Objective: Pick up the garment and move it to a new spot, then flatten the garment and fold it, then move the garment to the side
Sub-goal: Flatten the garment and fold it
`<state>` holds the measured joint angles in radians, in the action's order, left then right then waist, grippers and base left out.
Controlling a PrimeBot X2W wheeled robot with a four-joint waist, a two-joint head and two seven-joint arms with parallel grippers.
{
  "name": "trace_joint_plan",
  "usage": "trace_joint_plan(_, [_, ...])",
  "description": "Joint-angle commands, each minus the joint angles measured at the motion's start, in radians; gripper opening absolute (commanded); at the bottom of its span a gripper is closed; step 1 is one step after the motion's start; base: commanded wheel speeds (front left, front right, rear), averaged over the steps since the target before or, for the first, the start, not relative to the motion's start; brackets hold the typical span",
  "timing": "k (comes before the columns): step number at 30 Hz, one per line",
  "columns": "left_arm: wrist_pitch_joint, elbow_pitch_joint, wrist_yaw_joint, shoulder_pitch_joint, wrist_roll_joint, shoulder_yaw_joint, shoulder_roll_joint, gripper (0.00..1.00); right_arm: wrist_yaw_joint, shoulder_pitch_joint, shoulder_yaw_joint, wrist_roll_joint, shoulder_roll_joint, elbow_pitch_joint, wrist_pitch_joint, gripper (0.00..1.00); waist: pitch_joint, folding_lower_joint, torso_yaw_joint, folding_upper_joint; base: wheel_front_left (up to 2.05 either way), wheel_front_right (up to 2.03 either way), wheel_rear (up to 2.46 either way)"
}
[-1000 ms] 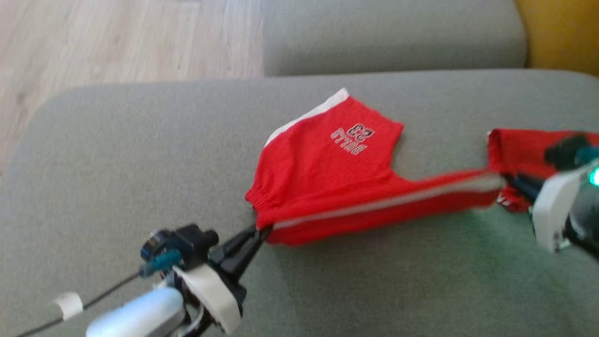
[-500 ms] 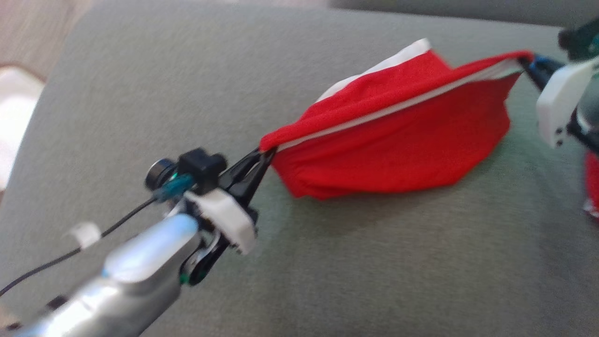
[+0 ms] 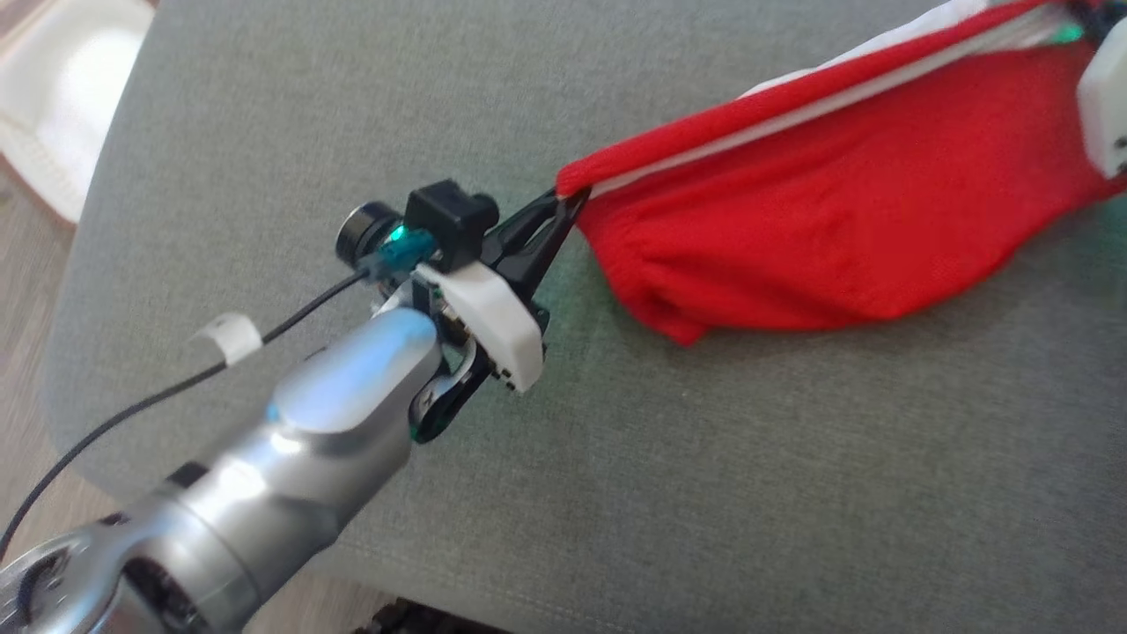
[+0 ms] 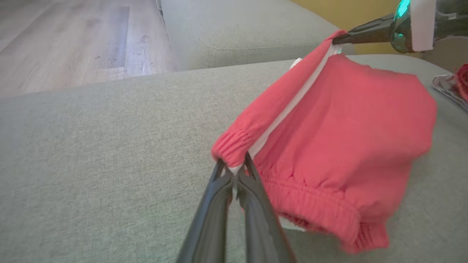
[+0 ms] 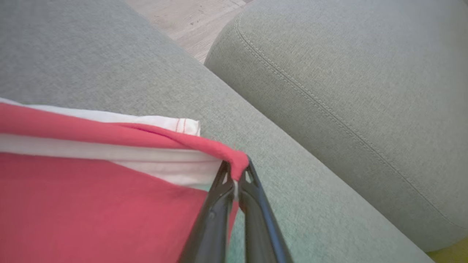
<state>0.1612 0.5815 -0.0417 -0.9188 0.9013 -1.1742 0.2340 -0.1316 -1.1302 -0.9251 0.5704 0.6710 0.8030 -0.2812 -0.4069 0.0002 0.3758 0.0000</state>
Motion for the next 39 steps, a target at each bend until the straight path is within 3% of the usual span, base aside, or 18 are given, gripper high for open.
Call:
trace_joint_plan(1, [0.013, 0.014, -0.006, -0.050, -0.012, 0.027, 0.015, 0.00, 0.001, -0.032, 0.006, -0.012, 0.012, 0.010, 0.025, 0.22, -0.037, -0.0002, 0.022, 0.0000, 0.00, 0.00, 0.00])
trace_joint_plan(2, [0.015, 0.030, -0.012, -0.056, -0.013, 0.025, 0.005, 0.00, 0.001, -0.042, 0.006, -0.020, 0.010, 0.027, 0.038, 1.00, -0.045, -0.0002, 0.024, 0.0000, 0.00, 0.00, 0.00])
trace_joint_plan(3, [0.017, 0.045, -0.018, -0.062, -0.011, 0.025, -0.004, 0.22, 0.001, -0.052, 0.008, -0.028, 0.007, 0.049, 0.046, 1.00, -0.052, -0.0002, 0.025, 0.0000, 0.00, 0.00, 0.00])
trace_joint_plan(4, [0.021, 0.059, -0.021, -0.068, -0.011, 0.026, -0.012, 0.80, 0.001, -0.059, 0.007, -0.036, 0.002, 0.068, 0.056, 1.00, -0.058, -0.0002, 0.026, 0.0000, 0.00, 0.00, 0.00])
trace_joint_plan(5, [0.026, 0.074, -0.023, -0.073, -0.011, 0.027, -0.019, 1.00, 0.001, -0.065, 0.011, -0.043, -0.004, 0.089, 0.070, 1.00, -0.061, -0.0002, 0.026, 0.0000, 0.00, 0.00, 0.00])
trace_joint_plan(10, [0.052, 0.134, -0.028, -0.084, -0.012, 0.036, -0.038, 1.00, 0.001, -0.081, 0.049, -0.070, -0.041, 0.182, 0.172, 1.00, -0.056, -0.0002, 0.013, 0.0000, 0.00, 0.00, 0.00])
trace_joint_plan(16, [0.088, 0.165, -0.007, -0.077, -0.005, 0.089, -0.016, 1.00, 0.001, -0.077, 0.118, -0.073, -0.094, 0.267, 0.314, 1.00, -0.002, -0.0002, -0.030, 0.0000, 0.00, 0.00, 0.00])
trace_joint_plan(22, [0.100, 0.058, 0.069, -0.012, -0.039, 0.280, 0.057, 1.00, 0.001, -0.036, 0.202, -0.057, -0.163, 0.290, 0.500, 1.00, 0.101, -0.0002, -0.098, 0.0000, 0.00, 0.00, 0.00])
trace_joint_plan(29, [0.100, -0.146, 0.140, 0.195, -0.149, 0.547, 0.095, 1.00, 0.001, 0.097, 0.336, -0.052, -0.209, 0.163, 0.542, 1.00, 0.211, -0.0002, -0.169, 0.0000, 0.00, 0.00, 0.00])
trace_joint_plan(34, [0.100, -0.228, 0.142, 0.323, -0.218, 0.646, 0.090, 1.00, 0.001, 0.249, 0.480, -0.097, -0.237, 0.033, 0.543, 1.00, 0.270, -0.0002, -0.205, 0.0000, 0.00, 0.00, 0.00])
trace_joint_plan(39, [0.100, -0.275, 0.134, 0.480, -0.284, 0.727, 0.062, 1.00, 0.001, 0.488, 0.659, -0.192, -0.323, -0.112, 0.543, 1.00, 0.340, -0.0002, -0.241, 0.0000, 0.00, 0.00, 0.00])
